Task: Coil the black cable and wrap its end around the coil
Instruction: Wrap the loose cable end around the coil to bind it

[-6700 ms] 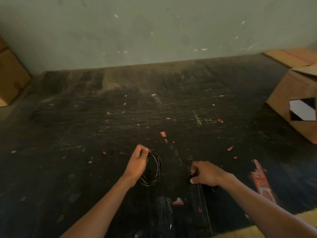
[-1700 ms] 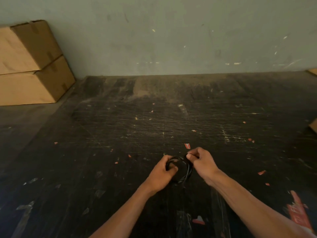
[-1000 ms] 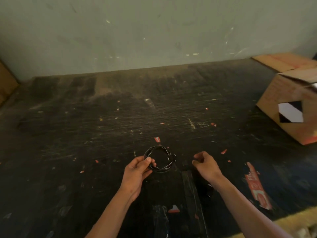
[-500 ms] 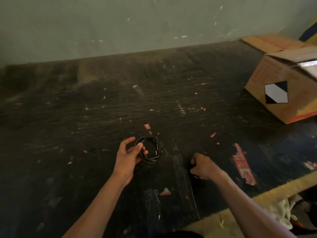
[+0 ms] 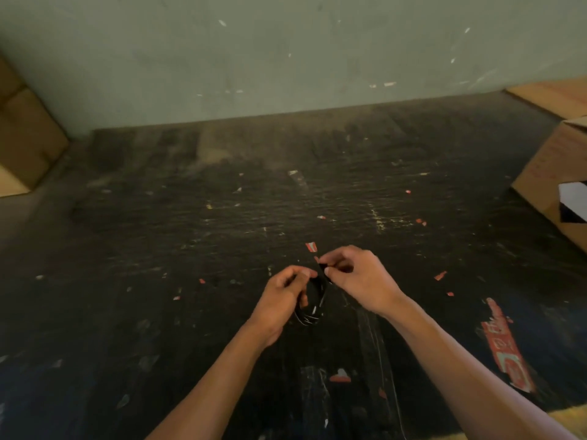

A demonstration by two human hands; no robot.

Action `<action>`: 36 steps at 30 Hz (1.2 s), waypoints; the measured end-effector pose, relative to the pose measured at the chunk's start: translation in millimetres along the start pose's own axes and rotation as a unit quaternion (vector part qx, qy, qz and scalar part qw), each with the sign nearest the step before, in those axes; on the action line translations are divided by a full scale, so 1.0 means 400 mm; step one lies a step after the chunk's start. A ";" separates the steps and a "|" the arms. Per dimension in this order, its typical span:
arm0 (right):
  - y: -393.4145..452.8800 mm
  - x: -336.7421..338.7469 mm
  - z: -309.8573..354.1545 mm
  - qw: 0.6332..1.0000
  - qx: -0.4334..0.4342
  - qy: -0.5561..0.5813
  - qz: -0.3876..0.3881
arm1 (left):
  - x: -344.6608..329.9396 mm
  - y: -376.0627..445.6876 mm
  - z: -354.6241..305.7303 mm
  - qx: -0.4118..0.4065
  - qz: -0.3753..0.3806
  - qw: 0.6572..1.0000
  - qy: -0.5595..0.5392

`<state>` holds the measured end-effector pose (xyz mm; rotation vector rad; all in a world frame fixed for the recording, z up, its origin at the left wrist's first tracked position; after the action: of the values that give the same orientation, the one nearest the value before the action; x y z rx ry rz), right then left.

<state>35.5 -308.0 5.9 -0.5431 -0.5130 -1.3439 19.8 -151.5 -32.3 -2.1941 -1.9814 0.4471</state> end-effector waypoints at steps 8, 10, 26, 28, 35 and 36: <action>0.022 -0.039 0.071 1.000 0.023 0.009 -0.001 | 0.040 0.002 -0.035 -0.030 -0.022 0.999 0.000; 0.023 -0.050 0.070 1.000 0.014 0.020 0.001 | 0.047 0.001 -0.033 -0.028 -0.028 0.999 0.013; -0.012 -0.053 0.085 0.991 0.109 0.075 -0.037 | 0.058 0.002 -0.038 0.008 -0.093 0.995 -0.028; -0.019 -0.046 0.094 0.985 0.133 0.104 -0.019 | 0.075 0.004 -0.038 0.010 -0.113 0.993 -0.040; -0.006 -0.083 0.056 0.969 0.049 0.220 0.099 | 0.103 0.004 -0.037 -0.018 -0.096 0.994 -0.058; -0.005 -0.091 0.048 0.962 0.015 0.253 0.101 | 0.105 0.003 -0.037 -0.024 -0.094 0.994 -0.058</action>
<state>27.3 -268.5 -2.0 -0.2034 -0.0534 -1.2173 29.1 -108.8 -23.5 -2.0247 -2.2552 0.5147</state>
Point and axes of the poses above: each hand's wrist, its own y-axis towards the middle knuckle, its own x-axis out of the back of the hand, z = x × y, the point moved 5 cm from there along y, towards the middle knuckle, and after that the axes turned 8 degrees about -y, right-handed, at the moved point
